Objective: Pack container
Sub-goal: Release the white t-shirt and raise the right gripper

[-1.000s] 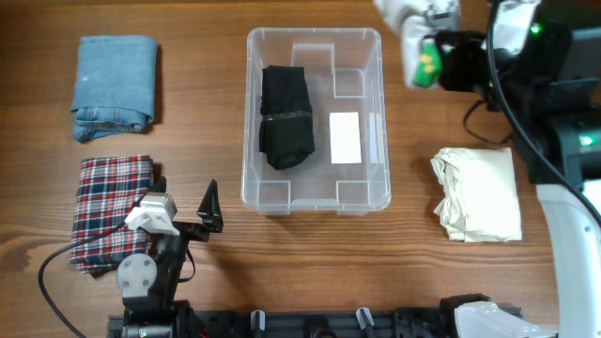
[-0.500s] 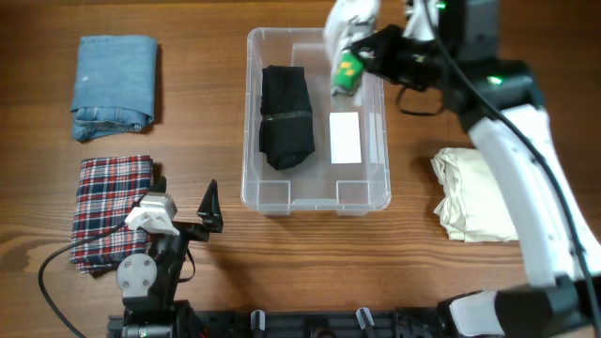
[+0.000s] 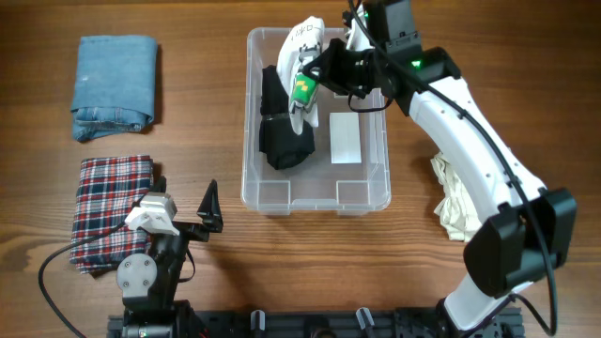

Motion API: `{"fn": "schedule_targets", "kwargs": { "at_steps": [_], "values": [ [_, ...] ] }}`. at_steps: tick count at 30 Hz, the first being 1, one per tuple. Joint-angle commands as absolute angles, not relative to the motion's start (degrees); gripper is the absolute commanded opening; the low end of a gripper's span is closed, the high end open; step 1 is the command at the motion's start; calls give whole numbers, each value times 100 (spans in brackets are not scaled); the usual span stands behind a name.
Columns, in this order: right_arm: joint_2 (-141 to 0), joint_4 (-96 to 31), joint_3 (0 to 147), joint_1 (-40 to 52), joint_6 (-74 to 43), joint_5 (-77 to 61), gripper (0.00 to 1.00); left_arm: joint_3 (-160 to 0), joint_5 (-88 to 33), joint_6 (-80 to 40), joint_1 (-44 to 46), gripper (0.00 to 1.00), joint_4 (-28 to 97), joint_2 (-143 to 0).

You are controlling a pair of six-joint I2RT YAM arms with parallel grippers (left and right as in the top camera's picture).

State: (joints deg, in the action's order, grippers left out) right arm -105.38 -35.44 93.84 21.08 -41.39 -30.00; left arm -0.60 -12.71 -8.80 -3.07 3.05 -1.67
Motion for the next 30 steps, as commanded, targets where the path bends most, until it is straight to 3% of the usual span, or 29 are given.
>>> {"fn": "schedule_targets", "kwargs": {
  "at_steps": [1, 4, 12, 16, 18, 26, 30],
  "values": [
    [-10757, -3503, 9406, 2121, -4195, -3177, 7, -34, -1214, -770, -344, 100, 327, -158],
    [-10862, -3527, 9406, 2121, -4189, -2987, 12, -34, -1214, -768, -344, 100, 327, -158],
    [-10930, -4261, 9406, 2104, -3887, -698, 14, -34, -1214, -768, -344, 100, 327, -158],
    [-10930, -4381, 9406, 2104, -3616, -336, 33, -34, -1214, -770, -344, 100, 327, -158],
    [-10930, -4460, 9406, 2104, -3597, -145, 37, -34, -1214, -770, -344, 100, 327, -158],
    [-10930, -4683, 9406, 2099, -3481, 631, 38, -34, -1214, -768, -344, 100, 327, -158],
    [-10930, -4788, 9406, 2099, -3402, 969, 43, -34, -1214, -770, -344, 100, 327, -158]
  ]
}}
